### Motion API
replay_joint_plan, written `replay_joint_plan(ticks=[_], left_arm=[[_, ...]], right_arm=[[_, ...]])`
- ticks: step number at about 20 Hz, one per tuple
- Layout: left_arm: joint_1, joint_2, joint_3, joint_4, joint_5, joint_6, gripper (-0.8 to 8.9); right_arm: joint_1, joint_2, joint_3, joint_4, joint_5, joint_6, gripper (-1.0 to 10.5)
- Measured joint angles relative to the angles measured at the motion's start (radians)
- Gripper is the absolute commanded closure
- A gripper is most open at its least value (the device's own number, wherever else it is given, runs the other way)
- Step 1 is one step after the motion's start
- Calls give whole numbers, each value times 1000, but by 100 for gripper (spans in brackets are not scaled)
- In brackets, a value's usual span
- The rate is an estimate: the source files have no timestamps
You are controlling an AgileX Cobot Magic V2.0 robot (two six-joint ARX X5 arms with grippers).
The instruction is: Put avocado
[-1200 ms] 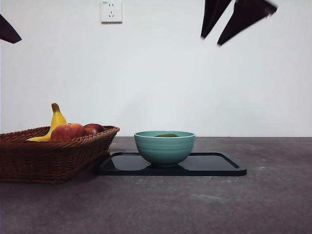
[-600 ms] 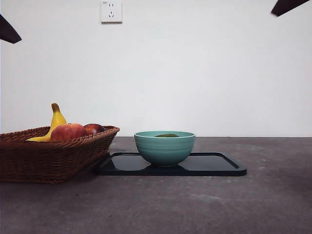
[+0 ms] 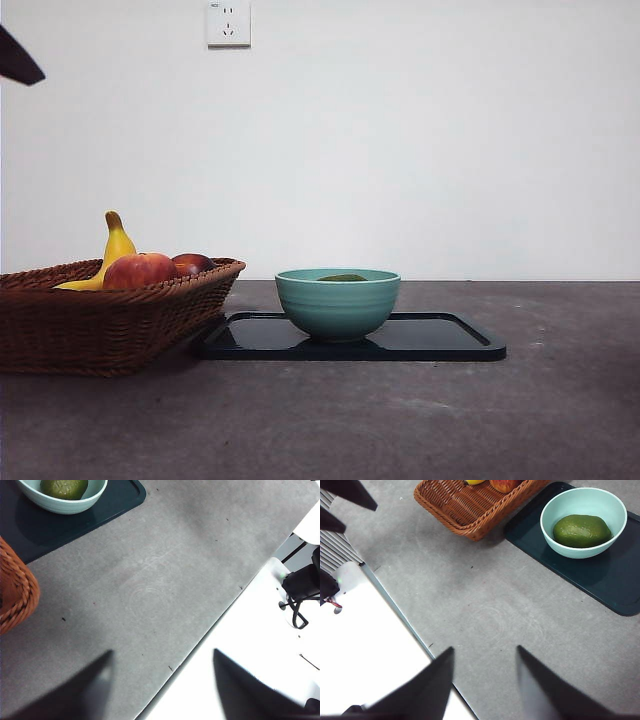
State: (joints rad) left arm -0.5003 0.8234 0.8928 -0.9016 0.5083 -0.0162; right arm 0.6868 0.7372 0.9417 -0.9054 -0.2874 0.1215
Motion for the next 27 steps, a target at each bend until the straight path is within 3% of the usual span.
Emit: replay_joint_plan(ticks=[1,2,22,27], left_arm=[[0,0,0,0,0,0,798],[0,0,0,0,0,0,807],[4,-7,0,6,-7,13,806],[190,-148,-40,335,-68,180,807]], right_arm=[[0,0,0,0,0,0,938],[0,0,0,0,0,0,939],[0,0,0,5,0,0,939],[0,0,0,5,0,0,939]])
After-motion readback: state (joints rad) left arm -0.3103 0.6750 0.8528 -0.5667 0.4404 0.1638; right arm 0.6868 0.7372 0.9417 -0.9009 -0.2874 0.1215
